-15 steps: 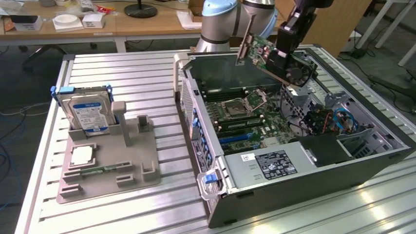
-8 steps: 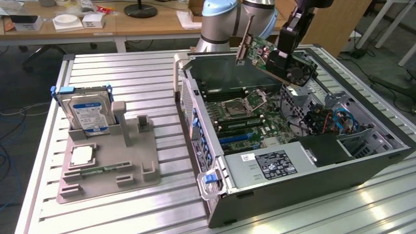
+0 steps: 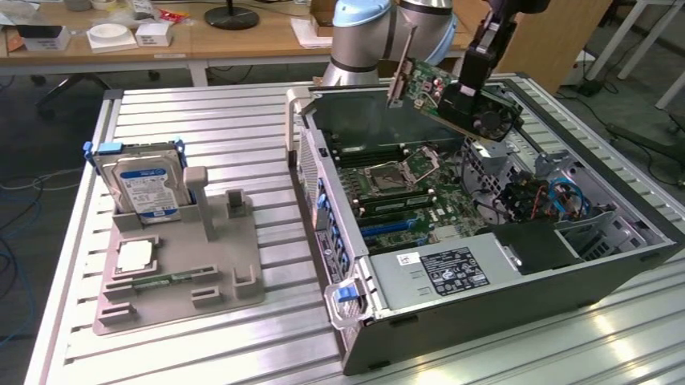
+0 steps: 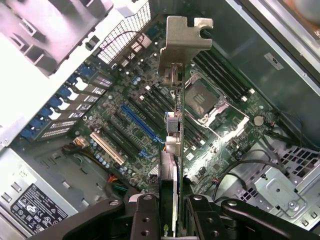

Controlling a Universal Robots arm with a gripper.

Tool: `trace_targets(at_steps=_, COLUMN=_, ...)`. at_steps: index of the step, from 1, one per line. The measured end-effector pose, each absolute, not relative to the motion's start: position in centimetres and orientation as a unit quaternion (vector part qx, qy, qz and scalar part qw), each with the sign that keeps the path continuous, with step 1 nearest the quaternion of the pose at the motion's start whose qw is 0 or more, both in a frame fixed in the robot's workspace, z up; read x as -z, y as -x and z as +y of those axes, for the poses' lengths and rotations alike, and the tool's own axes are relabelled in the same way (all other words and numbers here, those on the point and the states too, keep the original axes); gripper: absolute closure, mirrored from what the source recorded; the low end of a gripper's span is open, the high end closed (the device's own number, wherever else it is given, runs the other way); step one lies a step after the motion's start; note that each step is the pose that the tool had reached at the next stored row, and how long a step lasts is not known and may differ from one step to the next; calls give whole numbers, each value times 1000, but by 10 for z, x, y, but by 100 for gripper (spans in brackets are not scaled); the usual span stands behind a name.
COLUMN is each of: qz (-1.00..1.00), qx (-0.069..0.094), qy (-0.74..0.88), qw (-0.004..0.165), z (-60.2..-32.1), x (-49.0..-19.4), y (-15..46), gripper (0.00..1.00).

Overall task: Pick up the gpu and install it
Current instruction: 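Insert the gpu into the slot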

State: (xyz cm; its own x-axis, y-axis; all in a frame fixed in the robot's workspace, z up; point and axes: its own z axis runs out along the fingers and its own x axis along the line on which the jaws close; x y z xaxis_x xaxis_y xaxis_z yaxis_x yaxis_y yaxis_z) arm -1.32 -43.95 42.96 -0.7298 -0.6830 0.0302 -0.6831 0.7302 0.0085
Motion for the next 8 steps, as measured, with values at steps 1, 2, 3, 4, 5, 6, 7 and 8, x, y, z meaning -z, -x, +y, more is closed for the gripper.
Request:
trace_targets(at_steps=1, qz=-929, qx=-2, qy=-370, qw=16, z=-440, x=-430, y=13, gripper=73)
trace_targets(at_steps=2, qz=-928, qx=-2, qy=-373, qw=16, z=-440, x=-430, y=13, gripper=73)
trace_targets(at_steps=3, qz=-927, qx=-2, qy=-375, qw=16, z=-440, x=-430, y=13, gripper=73)
trace_targets(at_steps=4, qz=-926, qx=-2, qy=-377, qw=16, z=-440, x=-430, y=13, gripper=73)
trace_targets(at_steps=5, qz=-925, qx=-2, qy=-380, qw=16, z=-440, x=-430, y=13, gripper=73)
trace_targets(at_steps=6, qz=-923, qx=-2, qy=-384, qw=16, z=-440, x=-430, y=13, gripper=73)
trace_targets(at_steps=7, qz=-922, qx=-2, qy=-387, qw=16, z=-440, x=-430, y=13, gripper=73)
trace_targets(at_steps=8, qz=-920, qx=-2, qy=-391, qw=16, z=-440, x=-430, y=13, gripper=73)
